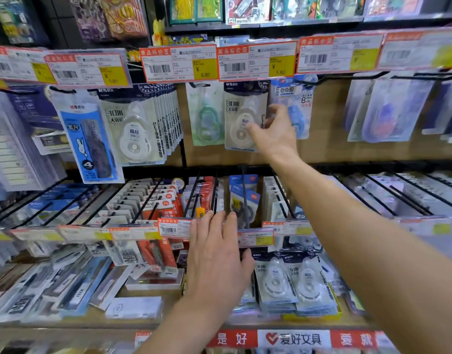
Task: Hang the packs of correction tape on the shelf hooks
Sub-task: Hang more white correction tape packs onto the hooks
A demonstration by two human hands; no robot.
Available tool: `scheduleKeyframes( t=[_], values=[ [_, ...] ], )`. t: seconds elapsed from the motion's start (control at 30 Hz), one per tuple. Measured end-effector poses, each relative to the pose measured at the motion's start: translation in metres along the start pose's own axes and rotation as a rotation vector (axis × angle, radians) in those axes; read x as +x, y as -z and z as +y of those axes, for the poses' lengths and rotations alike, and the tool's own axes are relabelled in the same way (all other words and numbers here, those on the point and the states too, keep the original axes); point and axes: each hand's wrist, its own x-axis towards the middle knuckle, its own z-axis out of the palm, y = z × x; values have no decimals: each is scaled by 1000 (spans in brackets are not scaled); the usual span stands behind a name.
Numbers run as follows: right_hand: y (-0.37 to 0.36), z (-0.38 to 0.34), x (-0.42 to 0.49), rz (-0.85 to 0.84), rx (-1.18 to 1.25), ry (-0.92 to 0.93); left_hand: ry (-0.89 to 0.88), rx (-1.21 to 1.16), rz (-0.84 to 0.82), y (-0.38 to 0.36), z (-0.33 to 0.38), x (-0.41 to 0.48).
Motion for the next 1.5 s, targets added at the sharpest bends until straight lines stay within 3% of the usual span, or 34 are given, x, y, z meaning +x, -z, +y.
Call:
scheduleKeyframes(
  t=[0.27, 0.47, 0.53, 0.7, 0.87, 1.13, 1.5],
  values=[
    [63, 16, -86, -137, -120, 40, -101, -195, 105, 16, 11, -29],
    [117, 38, -166, -313, -77, -43, -137, -290, 75, -15, 16, -67],
    [125, 63, -189, -371, -90, -137, -123, -293, 0, -32, 18, -75],
    [127, 142, -216, -511, -344, -387, -52, -142, -437, -66, 25, -71],
    [106, 193, -206, -465, -639, -498, 35, -122, -607, -104, 35, -47],
    [54, 225, -182, -401, -868, -520, 347, -248, -624, -147, 64, -1],
    [43, 243, -180, -361, -778, -660, 482, -286, -586, -187, 76, 2]
  ],
)
